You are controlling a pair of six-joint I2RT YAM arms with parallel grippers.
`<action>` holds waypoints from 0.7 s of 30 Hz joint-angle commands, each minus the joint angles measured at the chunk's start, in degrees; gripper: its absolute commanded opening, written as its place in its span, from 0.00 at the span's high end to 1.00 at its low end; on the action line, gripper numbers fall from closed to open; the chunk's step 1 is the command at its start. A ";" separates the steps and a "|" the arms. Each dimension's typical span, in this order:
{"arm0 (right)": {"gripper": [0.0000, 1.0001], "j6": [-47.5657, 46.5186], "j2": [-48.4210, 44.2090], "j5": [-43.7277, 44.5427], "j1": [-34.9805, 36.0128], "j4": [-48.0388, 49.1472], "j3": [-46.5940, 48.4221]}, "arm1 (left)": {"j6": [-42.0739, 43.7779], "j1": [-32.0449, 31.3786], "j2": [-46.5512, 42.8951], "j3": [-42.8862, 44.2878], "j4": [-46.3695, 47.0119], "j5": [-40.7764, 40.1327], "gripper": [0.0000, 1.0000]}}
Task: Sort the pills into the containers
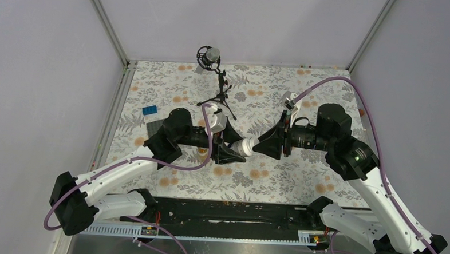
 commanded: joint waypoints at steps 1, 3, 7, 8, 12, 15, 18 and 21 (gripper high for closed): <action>0.66 -1.66 0.25 -9.40 0.95 -0.17 -2.03 | -0.09 -0.53 0.66 4.65 7.21 -3.75 1.00; 0.66 -2.85 0.13 -10.66 0.96 -0.97 -2.14 | -0.23 -0.55 0.76 5.01 6.39 -4.32 1.00; 0.67 -6.96 0.57 -11.36 1.03 -4.54 -1.63 | -0.42 -0.55 0.92 5.85 4.99 -3.94 1.00; 0.67 -7.42 0.67 -10.81 1.04 -5.18 -1.58 | -0.34 -0.56 0.99 6.15 4.45 -3.89 1.00; 0.67 -8.88 1.54 -9.49 1.05 -6.50 -0.78 | -0.06 -0.59 1.21 6.52 3.86 -2.79 1.00; 0.67 -7.24 2.52 -8.38 1.07 -5.94 -0.21 | 1.79 -0.55 1.37 6.75 2.52 -2.01 1.00; 0.66 -2.48 3.88 -7.24 1.07 -3.78 0.37 | 4.28 -0.67 1.04 5.41 3.78 0.84 1.00; 0.66 4.31 5.60 -3.15 1.06 -2.67 1.45 | 6.37 -0.60 0.05 3.03 6.84 2.33 1.00</action>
